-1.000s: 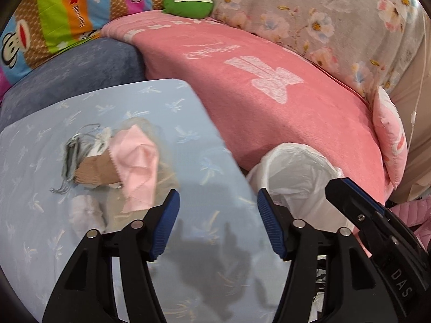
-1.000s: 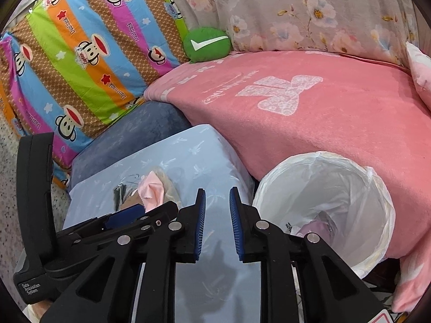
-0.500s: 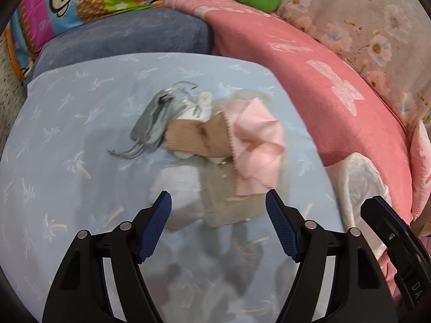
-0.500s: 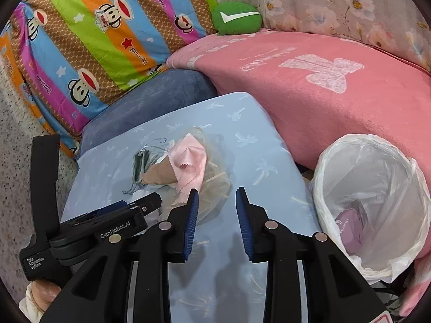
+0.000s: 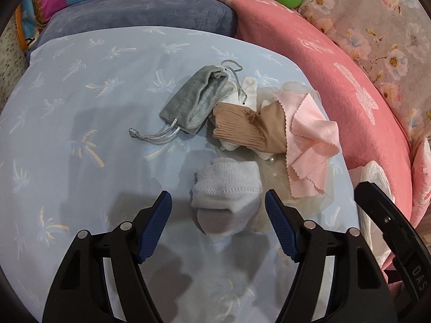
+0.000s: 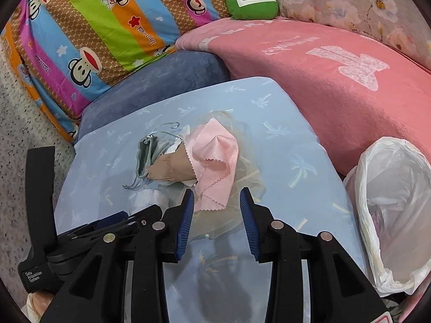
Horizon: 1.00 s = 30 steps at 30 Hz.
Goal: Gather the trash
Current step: 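Grasp the white sock with the left gripper while the right grasps the pink cloth, then carry the sock and pink cloth over the bin and open the left gripper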
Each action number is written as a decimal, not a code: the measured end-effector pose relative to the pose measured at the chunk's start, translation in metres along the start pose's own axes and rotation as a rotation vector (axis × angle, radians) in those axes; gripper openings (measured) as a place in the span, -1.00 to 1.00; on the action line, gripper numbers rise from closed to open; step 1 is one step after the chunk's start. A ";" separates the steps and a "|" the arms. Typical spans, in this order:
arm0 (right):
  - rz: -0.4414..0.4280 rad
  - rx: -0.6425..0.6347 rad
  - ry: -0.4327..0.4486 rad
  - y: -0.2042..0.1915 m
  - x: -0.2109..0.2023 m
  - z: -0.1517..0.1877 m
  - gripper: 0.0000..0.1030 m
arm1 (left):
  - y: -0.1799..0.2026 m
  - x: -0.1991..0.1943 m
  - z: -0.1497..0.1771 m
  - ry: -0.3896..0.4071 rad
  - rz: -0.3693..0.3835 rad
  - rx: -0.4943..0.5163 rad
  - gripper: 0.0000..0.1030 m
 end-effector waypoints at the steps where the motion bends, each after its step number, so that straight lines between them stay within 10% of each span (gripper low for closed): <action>1: 0.002 -0.002 -0.003 -0.002 0.004 -0.002 -0.31 | -0.001 0.001 0.001 -0.005 0.017 -0.001 0.14; 10: 0.010 0.013 -0.019 -0.008 0.032 -0.012 -0.31 | -0.002 -0.001 0.002 -0.012 0.107 0.004 -0.43; 15: 0.026 0.036 -0.016 -0.004 0.044 -0.019 -0.37 | -0.003 -0.009 -0.007 0.009 0.094 0.008 -0.46; 20: 0.026 0.049 -0.029 0.000 0.052 -0.025 -0.96 | -0.001 -0.021 -0.023 0.051 0.065 0.026 -0.46; 30: -0.028 0.048 0.065 -0.004 0.001 -0.035 -0.98 | 0.027 -0.034 -0.050 0.103 0.048 0.084 -0.46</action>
Point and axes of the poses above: each gripper's, at about its wrist camera, not at the fingertips, and x roughly the way its jaws point, y to its right, z to its underside, the point moved 7 cm from there along x, roughly the way its jaws point, and after that the axes turned 11 degrees about x, right-handed, at the moved point
